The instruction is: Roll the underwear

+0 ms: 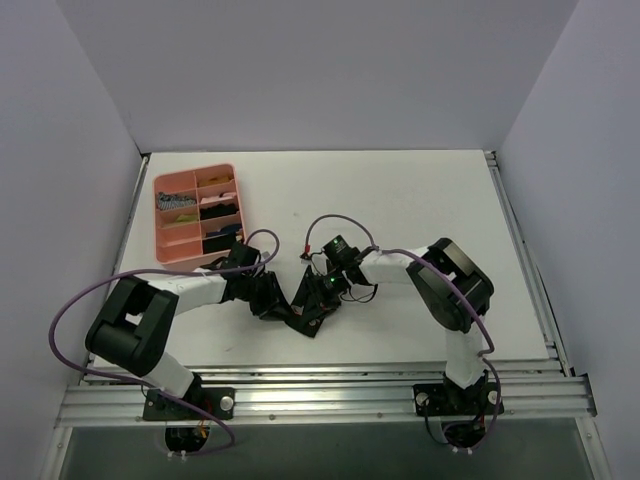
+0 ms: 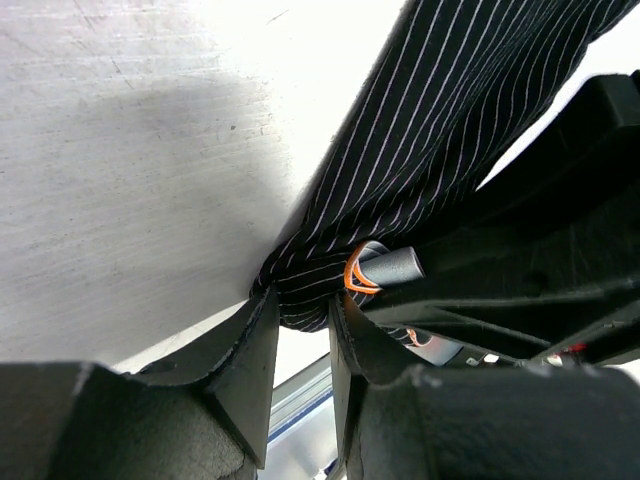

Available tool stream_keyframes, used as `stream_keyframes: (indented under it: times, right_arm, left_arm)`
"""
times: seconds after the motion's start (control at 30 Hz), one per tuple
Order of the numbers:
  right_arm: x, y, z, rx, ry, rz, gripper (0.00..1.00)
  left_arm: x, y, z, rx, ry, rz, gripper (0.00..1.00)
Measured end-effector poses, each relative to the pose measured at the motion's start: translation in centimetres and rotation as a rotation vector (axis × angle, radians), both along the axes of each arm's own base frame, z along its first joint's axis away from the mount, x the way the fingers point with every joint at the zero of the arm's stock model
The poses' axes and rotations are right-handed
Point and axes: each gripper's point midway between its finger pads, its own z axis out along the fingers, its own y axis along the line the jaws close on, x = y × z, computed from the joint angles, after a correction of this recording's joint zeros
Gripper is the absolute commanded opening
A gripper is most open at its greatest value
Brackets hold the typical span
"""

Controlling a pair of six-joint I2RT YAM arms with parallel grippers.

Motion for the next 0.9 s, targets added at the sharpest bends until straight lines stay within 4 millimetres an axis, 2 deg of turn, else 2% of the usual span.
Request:
stream_keyframes:
  times: [0.07, 0.2, 0.33, 0.6, 0.9]
  right_arm:
    - [0.0, -0.1, -0.2, -0.009, -0.003, -0.004, 0.0]
    - [-0.1, -0.1, -0.2, 0.0, 0.007, -0.013, 0.0]
    - [-0.2, 0.0, -0.2, 0.018, 0.024, -0.022, 0.0]
    - [-0.2, 0.3, -0.3, 0.068, 0.084, -0.041, 0.0]
    - [-0.1, 0.7, -0.2, 0.093, 0.11, -0.05, 0.0]
  left_arm:
    - [0.0, 0.0, 0.0, 0.002, 0.004, 0.001, 0.34]
    - [-0.1, 0.1, 0.0, 0.01, 0.017, 0.018, 0.54]
    - [-0.2, 0.4, 0.6, 0.014, 0.008, 0.056, 0.57]
    - [-2.2, 1.0, 0.5, -0.018, 0.067, 0.142, 0.62]
    - [-1.9, 1.5, 0.6, -0.009, 0.069, 0.224, 0.64]
